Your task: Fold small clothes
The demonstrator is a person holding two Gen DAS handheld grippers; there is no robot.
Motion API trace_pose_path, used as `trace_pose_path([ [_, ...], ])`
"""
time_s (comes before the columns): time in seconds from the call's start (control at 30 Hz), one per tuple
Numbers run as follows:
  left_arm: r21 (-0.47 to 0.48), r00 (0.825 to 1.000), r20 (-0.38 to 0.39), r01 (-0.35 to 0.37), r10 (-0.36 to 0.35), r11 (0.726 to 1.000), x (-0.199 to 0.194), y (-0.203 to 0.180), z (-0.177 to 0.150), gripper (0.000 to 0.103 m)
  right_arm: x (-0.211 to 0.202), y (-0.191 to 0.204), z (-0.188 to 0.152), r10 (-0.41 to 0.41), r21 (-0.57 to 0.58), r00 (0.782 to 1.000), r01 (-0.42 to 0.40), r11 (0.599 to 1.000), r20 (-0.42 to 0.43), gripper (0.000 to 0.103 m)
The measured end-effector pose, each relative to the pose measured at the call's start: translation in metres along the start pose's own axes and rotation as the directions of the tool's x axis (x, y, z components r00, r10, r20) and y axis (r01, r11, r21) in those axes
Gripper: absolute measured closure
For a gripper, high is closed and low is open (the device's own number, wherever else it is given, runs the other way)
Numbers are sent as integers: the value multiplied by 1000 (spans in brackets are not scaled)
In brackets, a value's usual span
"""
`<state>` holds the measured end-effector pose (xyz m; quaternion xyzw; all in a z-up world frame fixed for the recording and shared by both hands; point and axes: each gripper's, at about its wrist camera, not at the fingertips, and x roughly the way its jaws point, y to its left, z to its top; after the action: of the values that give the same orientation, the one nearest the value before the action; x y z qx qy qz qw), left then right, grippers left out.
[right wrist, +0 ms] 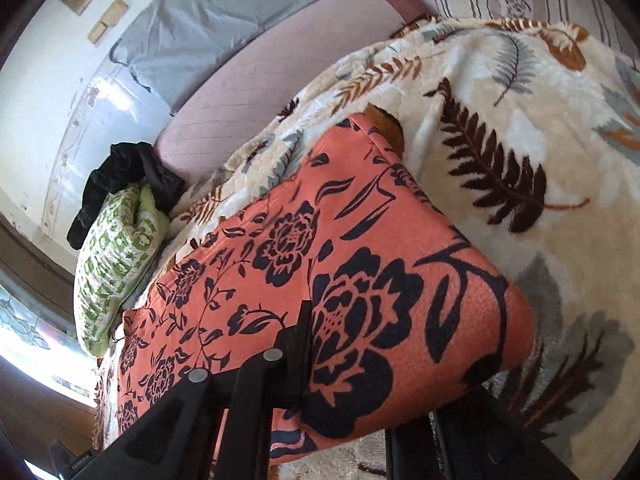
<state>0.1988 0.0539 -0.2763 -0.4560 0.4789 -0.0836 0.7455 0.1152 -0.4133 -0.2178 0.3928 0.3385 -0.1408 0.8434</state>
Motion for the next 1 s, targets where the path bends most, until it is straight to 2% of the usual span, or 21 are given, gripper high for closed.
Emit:
trace_pose_path([
  [0.1, -9, 999, -3, 37, -37, 999, 2, -2, 5, 49, 8, -10, 1, 5, 66, 999, -3, 998, -38, 83],
  [0.2, -5, 998, 44, 36, -36, 999, 6, -5, 9, 48, 13, -17, 2, 20, 106, 998, -15, 994, -54, 77],
  [0.23, -7, 998, 56, 36, -36, 999, 8, -5, 11, 51, 16, -19, 2, 26, 121, 998, -19, 992, -59, 72],
  [0.3, -13, 996, 85, 31, -30, 999, 9, -5, 13, 56, 20, -24, 4, 52, 154, 997, -42, 987, -60, 70],
  [0.33, -9, 995, 92, 23, -22, 1000, 9, -6, 13, 70, 22, -26, 4, 69, 171, 996, -58, 984, -57, 70],
  [0.37, 0, 995, 97, 12, -12, 1000, 10, -7, 13, 77, 23, -28, 5, 89, 185, 995, -78, 980, -53, 69],
  [0.43, 15, 993, 117, 4, -6, 1000, 11, -9, 13, 86, 24, -27, 9, 90, 175, 995, -81, 981, -43, 73],
  [0.47, 29, 991, 132, -3, -1, 1000, 9, -12, 12, 86, 23, -24, 10, 72, 151, 997, -67, 986, -31, 78],
  [0.53, 62, 987, 159, -15, 5, 998, 4, -20, 10, 90, 19, -10, 13, 30, 68, 1000, -30, 997, 1, 82],
  [0.63, 98, 982, 189, -2, -17, 995, -8, -31, 7, 93, 5, 11, 15, 10, -36, 997, -8, 999, 75, 85],
  [0.73, 119, 980, 194, 14, -37, 993, -20, -36, 2, 94, -8, 19, 17, 17, -57, 993, -10, 998, 120, 85],
  [0.8, 151, 979, 203, -2, -29, 989, -27, -41, -7, 94, -18, 23, 17, 13, -71, 990, -2, 997, 143, 85],
  [0.87, 179, 977, 212, -17, -22, 984, -32, -44, -14, 94, -27, 25, 16, 12, -79, 987, 1, 997, 157, 85],
  [0.93, 188, 976, 217, -64, 22, 980, -28, -44, -17, 93, -28, 27, 15, -16, -99, 988, 31, 995, 153, 85],
  [1.0, 146, 981, 187, -85, 57, 986, -18, -35, -11, 91, -16, 20, 16, -81, -69, 992, 88, 994, 97, 83],
])
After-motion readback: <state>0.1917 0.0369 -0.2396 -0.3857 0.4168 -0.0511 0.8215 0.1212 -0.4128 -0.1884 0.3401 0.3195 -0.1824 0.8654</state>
